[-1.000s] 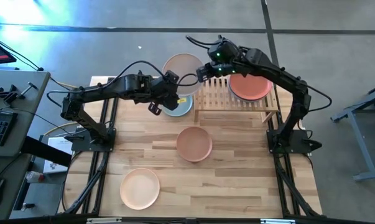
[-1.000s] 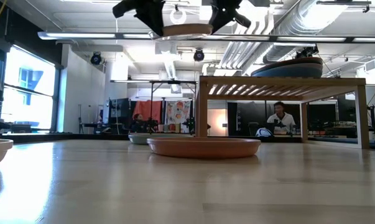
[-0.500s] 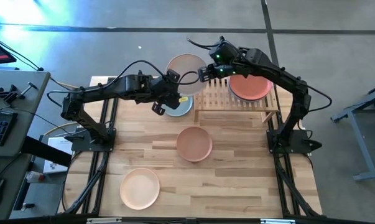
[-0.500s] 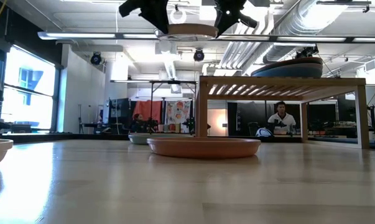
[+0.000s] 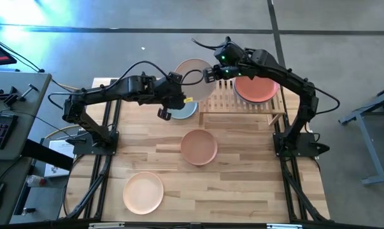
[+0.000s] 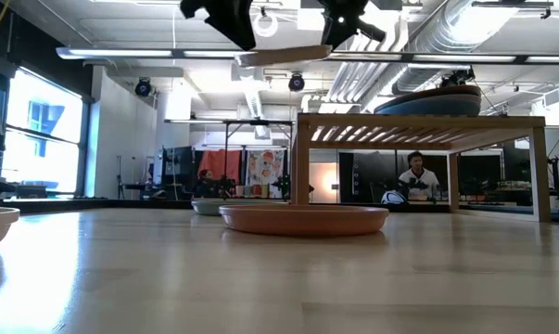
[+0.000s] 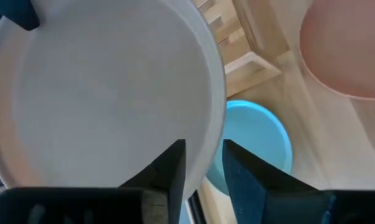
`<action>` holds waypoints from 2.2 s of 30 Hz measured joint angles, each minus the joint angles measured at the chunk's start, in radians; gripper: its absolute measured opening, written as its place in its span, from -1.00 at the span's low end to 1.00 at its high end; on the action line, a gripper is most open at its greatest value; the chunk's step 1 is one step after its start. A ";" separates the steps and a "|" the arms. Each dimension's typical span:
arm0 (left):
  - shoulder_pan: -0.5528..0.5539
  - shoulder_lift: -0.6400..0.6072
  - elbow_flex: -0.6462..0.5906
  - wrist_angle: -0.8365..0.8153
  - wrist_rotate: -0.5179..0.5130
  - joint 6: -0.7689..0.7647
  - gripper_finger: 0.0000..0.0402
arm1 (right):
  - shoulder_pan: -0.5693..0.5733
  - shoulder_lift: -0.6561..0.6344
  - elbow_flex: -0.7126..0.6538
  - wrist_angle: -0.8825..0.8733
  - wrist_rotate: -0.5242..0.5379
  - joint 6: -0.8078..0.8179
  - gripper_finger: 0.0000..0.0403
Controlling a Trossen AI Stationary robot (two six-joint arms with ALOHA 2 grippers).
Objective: Place and stack plates onto a shelf
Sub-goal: Put the white plate on the shelf
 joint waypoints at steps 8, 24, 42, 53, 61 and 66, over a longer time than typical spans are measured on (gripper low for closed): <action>-0.002 0.000 0.000 -0.003 -0.016 -0.096 -0.43 | -0.035 0.000 0.000 -0.008 0.002 -0.004 -1.00; -0.002 0.000 0.000 -0.006 -0.043 -0.201 -0.45 | -0.161 0.008 -0.059 -0.105 -0.096 -0.020 -1.00; -0.002 0.000 0.000 -0.006 -0.042 -0.200 -0.46 | -0.216 0.008 -0.212 -0.006 -0.176 0.014 -1.00; -0.002 0.000 0.000 -0.006 -0.042 -0.200 -0.46 | -0.231 0.006 -0.212 -0.043 -0.154 0.002 -1.00; -0.002 -0.001 0.000 -0.006 -0.041 -0.201 -0.46 | -0.280 -0.034 -0.211 -0.051 -0.170 -0.043 -1.00; -0.002 -0.001 0.000 -0.006 -0.041 -0.201 -0.46 | -0.283 -0.048 -0.210 -0.053 -0.171 -0.068 -1.00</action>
